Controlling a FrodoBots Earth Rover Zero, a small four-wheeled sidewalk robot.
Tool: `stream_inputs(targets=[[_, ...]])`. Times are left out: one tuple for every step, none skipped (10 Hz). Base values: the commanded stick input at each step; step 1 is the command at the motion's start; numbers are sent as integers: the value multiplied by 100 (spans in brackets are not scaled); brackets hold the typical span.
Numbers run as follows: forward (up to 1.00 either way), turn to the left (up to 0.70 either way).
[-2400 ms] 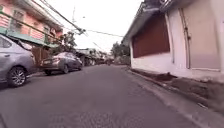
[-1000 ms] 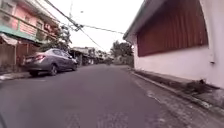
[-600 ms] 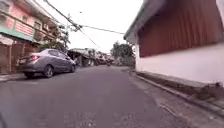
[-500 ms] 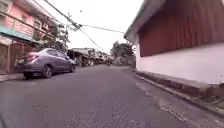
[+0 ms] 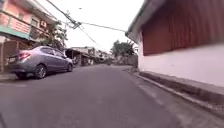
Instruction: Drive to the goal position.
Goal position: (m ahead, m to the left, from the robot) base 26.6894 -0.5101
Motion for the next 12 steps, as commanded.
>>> stream_inputs(targets=[[100, 0], [100, 0], [100, 2], [100, 3], [100, 3], [100, 3], [100, 3], [100, 3], [100, 3], [100, 3], [100, 2], [100, 2]])
